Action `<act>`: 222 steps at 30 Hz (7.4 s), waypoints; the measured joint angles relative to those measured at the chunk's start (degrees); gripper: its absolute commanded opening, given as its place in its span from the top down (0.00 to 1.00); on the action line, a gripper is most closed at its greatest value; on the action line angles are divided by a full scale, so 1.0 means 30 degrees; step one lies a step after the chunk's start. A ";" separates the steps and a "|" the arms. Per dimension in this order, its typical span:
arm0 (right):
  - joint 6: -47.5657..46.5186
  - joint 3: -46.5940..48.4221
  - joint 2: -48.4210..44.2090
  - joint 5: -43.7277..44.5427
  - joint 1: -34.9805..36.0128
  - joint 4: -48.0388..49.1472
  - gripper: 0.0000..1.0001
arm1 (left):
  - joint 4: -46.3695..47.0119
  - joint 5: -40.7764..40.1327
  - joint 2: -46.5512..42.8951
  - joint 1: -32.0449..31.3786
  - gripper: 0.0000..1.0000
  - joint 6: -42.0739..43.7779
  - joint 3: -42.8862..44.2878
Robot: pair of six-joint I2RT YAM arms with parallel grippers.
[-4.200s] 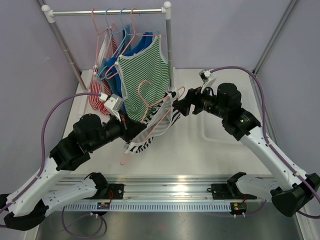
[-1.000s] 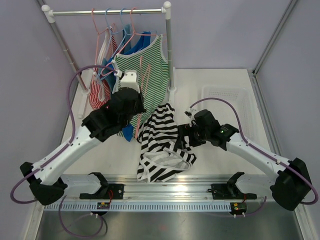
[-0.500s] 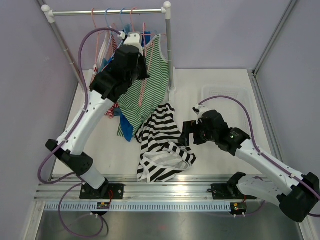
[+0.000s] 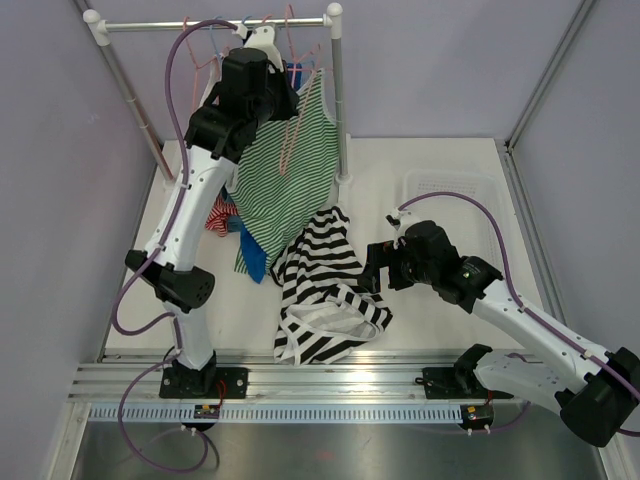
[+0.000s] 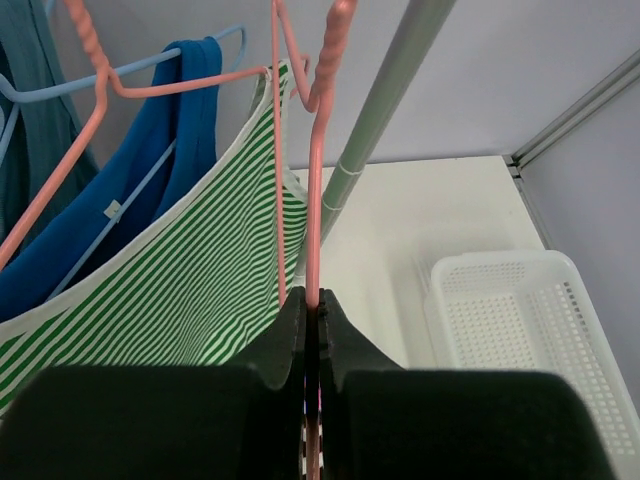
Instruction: Remove the tank top from the hanger
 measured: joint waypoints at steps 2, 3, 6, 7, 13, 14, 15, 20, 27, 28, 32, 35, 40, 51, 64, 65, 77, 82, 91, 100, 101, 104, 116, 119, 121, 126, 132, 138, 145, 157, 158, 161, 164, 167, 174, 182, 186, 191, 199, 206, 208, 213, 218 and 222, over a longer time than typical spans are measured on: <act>-0.0007 0.0000 0.0000 -0.0029 0.0000 0.0000 0.01 | 0.0131 0.0066 0.0299 0.0189 1.00 0.0124 0.0044; -0.0007 0.0000 0.0000 -0.0036 0.0000 -0.0007 0.01 | 0.0219 0.0073 0.0503 0.0240 1.00 0.0211 0.0138; 0.0000 0.0000 -0.0044 -0.0109 0.0000 0.0000 0.01 | 0.0940 0.0386 0.1202 0.0393 1.00 0.0423 0.0321; 0.0007 0.0000 -0.0102 -0.0131 0.0000 0.0007 0.01 | 0.1122 0.0532 0.1494 0.0408 1.00 0.0474 0.0452; 0.0029 -0.0080 -0.0576 -0.0175 0.0000 0.0095 0.00 | 0.2200 0.0896 0.2470 0.0423 1.00 0.0612 0.0459; 0.0029 -0.0131 -0.0612 -0.0182 0.0000 0.0138 0.01 | 0.2382 0.0882 0.2470 0.0423 1.00 0.0612 0.0248; 0.0029 -0.0182 -0.0627 -0.0189 0.0000 0.0189 0.01 | 0.2484 0.0874 0.2470 0.0423 1.00 0.0612 0.0197; 0.0160 -0.0284 -0.0204 -0.0605 0.0000 0.0612 0.01 | 0.2455 0.0714 0.2572 0.0466 1.00 0.0721 0.0255; 0.0495 -0.0291 0.0306 -0.1129 0.0000 0.1202 0.00 | 0.3060 0.0423 0.2623 0.0729 1.00 0.0882 0.0495; 0.0532 -0.0291 0.0313 -0.1195 0.0000 0.1290 0.01 | 0.3147 0.0379 0.2637 0.0750 1.00 0.0896 0.0495; 0.0721 -0.0415 0.0306 -0.1413 0.0000 0.1596 0.01 | 0.3067 0.0291 0.3169 0.0780 1.00 0.0962 0.1574; 0.0809 -0.0619 0.0240 -0.1523 0.0000 0.1574 0.00 | 0.3293 0.0284 0.3257 0.0780 1.00 0.0976 0.1661; 0.0860 -0.0933 -0.0270 -0.1537 0.0000 0.1523 0.00 | 0.3330 0.0430 0.3526 0.0794 1.00 0.0969 0.1661; 0.0889 -0.0933 -0.0634 -0.1829 0.0000 0.1552 0.01 | 0.0765 0.1020 0.3657 0.0809 1.00 0.0007 0.1821; 0.0933 -0.0969 -0.1865 -0.2025 0.0000 0.1297 0.01 | 0.0495 0.1362 0.3555 0.0787 0.52 -0.1086 0.1719; 0.0933 -0.0969 -0.1829 -0.1996 0.0000 0.1253 0.01 | 0.0393 0.1362 0.3446 0.0743 0.48 -0.1078 0.1523; 0.0940 -0.0459 0.1785 -0.2084 0.0117 0.2040 0.01 | 0.0379 0.0481 -0.3927 -0.1180 0.01 -0.0146 -0.4656; 0.0765 0.0801 0.3942 -0.0896 0.1282 0.1967 0.01 | 0.1734 -0.1413 -1.0440 -0.2098 0.01 -0.0211 -1.1213; 0.0255 0.3577 0.7919 0.2885 0.4648 0.1923 0.01 | 0.0306 -0.6557 -1.8112 -0.2025 0.01 -0.1428 -1.8782; 0.0073 0.4335 0.9908 0.4947 0.4998 0.0299 0.01 | -0.3657 -0.9347 -2.1340 -0.2025 0.01 -0.2098 -2.3431; 0.0080 0.4342 0.9989 0.4947 0.5005 0.0204 0.01 | -0.3745 -0.9704 -2.2097 -0.2025 0.01 -0.2040 -2.4196; 0.0146 0.4342 1.0513 0.4816 0.5166 0.0029 0.00 | -0.3628 -1.0513 -2.4771 -0.2025 0.01 -0.1829 -2.6512; 0.0474 0.4044 1.4112 0.3956 0.6149 0.1967 1.00 | -0.2149 -1.0856 -2.6629 -0.1923 0.01 -0.1071 -2.8618; 0.0342 0.4080 1.3602 0.4328 0.6186 0.1362 1.00 | -0.1974 -1.0775 -2.6636 -0.1909 0.01 -0.1020 -2.8720; 0.0051 0.4328 1.2582 0.4699 0.6186 0.0372 1.00 | -0.1931 -1.0754 -2.6673 -0.1872 0.01 -0.0976 -2.8786; -0.0947 0.7402 0.8553 0.6674 0.6215 -0.2186 1.00 | -0.1800 -1.0754 -2.7175 -0.1625 0.01 -0.0962 -2.8851; -0.2280 1.2757 0.5617 1.0382 0.6229 -0.3971 1.00 | -0.1100 -1.0411 -2.8028 -0.0189 0.01 -0.0743 -2.9041; -0.3963 1.7347 0.5756 1.4659 0.6229 -0.6521 1.00 | -0.0794 -0.9639 -2.7853 0.0503 0.01 -0.0532 -2.9172; -0.5085 1.9613 0.5355 1.7996 0.4452 -0.7482 1.00 | -0.0525 -0.9085 -2.7715 0.0729 0.01 -0.0444 -2.9179; -0.3898 1.5263 0.6732 1.3821 -0.6703 -0.7257 1.00 | 0.0036 -0.7825 -2.7664 0.2404 0.01 -0.0087 -2.9194; -0.3745 1.4608 0.6972 1.3085 -0.7395 -0.6943 1.00 | 0.0073 -0.7708 -2.7678 0.2499 0.01 -0.0058 -2.9230; -0.3009 1.2145 0.8225 1.0761 -0.9471 -0.5748 1.00 | 0.0153 -0.7293 -2.7685 0.2681 0.01 -0.0007 -2.9368; -0.2521 1.0586 0.9843 0.9143 -1.0637 -0.4677 0.98 | 0.0153 -0.7009 -2.7685 0.2769 0.01 0.0073 -2.9419; -0.2171 1.0273 1.2160 0.7985 -1.1081 -0.4022 0.74 | 0.0066 -0.6732 -2.7583 0.2798 0.01 0.0080 -2.9317; -0.1384 0.9799 1.4090 0.6637 -1.1271 -0.3366 0.01 | -0.0721 -0.5785 -2.4465 0.2849 0.01 0.0102 -2.5186; -0.1479 1.1220 0.9581 0.6972 -1.1285 -0.4626 0.01 | -0.0984 -0.3504 -1.8251 0.2849 0.01 0.0619 -1.7165; -0.1486 1.0316 0.4721 0.4532 -1.1307 -0.3395 0.01 | -0.1064 -0.1938 -1.4957 0.2856 0.01 0.1260 -1.3624; -0.0262 0.5464 -0.1916 -0.2565 -1.1358 0.0568 0.13 | -0.0459 0.0051 -1.0615 0.2863 0.01 0.2368 -0.9500; 0.1137 0.2645 -0.2572 -0.8561 -1.1358 0.1676 0.20 | 0.1800 0.1290 -0.6229 0.2863 0.01 0.4262 -0.7271; 0.1647 0.1333 -0.3985 -1.0105 -1.1249 0.1712 0.21 | 0.2361 0.1384 -0.2404 0.2885 0.04 0.5901 -0.3774; 0.1654 0.1333 -0.4226 -1.0258 -1.1176 0.1778 0.21 | 0.2404 0.1392 -0.1530 0.2885 0.06 0.6302 -0.2703; 0.1654 0.1333 -0.4146 -1.0506 -1.0885 0.2004 0.21 | 0.2426 0.1428 -0.0590 0.3009 0.14 0.6907 -0.1821; 0.1647 0.1333 -0.3912 -1.0608 -1.0790 0.2004 0.21 | 0.2404 0.2018 -0.0160 0.3235 0.21 0.7045 -0.1792; 0.1639 0.1333 -0.3759 -1.0615 -1.0761 0.2004 0.21 | 0.2404 0.2237 0.0189 0.3279 0.22 0.7096 -0.1792</act>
